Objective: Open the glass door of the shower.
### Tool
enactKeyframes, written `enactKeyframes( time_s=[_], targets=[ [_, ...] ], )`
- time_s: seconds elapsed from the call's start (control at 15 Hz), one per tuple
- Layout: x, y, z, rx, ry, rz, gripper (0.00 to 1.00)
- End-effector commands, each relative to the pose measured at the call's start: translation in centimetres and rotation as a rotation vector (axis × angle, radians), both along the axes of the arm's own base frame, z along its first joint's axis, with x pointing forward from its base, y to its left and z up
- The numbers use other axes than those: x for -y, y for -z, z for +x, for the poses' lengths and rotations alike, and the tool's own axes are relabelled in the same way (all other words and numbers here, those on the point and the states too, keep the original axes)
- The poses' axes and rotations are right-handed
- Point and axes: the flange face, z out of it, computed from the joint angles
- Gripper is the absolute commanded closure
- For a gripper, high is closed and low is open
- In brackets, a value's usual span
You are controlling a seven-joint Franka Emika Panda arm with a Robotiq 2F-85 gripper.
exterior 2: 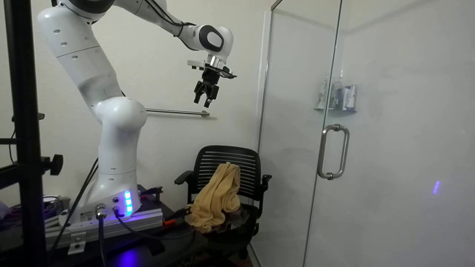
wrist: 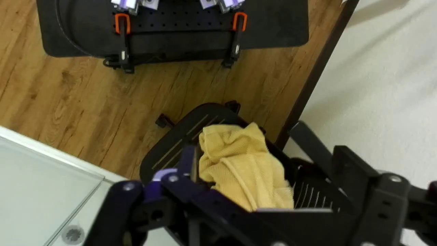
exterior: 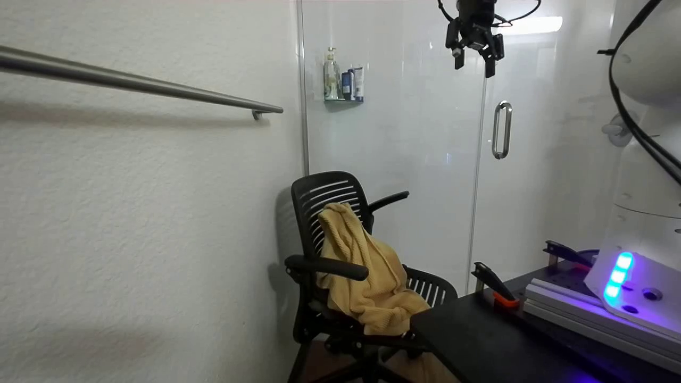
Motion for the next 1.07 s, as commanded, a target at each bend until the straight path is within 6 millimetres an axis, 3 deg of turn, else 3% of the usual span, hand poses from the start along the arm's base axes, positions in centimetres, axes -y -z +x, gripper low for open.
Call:
enactKeyframes(
  time_s=[0.0,0.07,0.2,0.47,0.6,0.67,0.8,1.0],
  targets=[
    [3.2,-0.4,0.0,0.162,0.040,-0.112,0.00],
    [4.5,0.3,1.4,0.198,0.037,-0.158,0.00],
    [6.7,1.6,1.2,0.287,0.053,-0.252,0.00],
    [13.2,7.0,-0.6,0.402,0.251,-0.341,0.00],
    [16.2,9.3,-2.0,0.384,0.388,-0.272,0.00],
    [14.7,7.3,-0.3,0.374,0.301,-0.306,0.00],
    [16.6,8.8,-1.5,0.364,0.360,-0.284,0.00],
    [16.0,9.0,-1.1,0.455,0.376,-0.409,0.00]
  ],
)
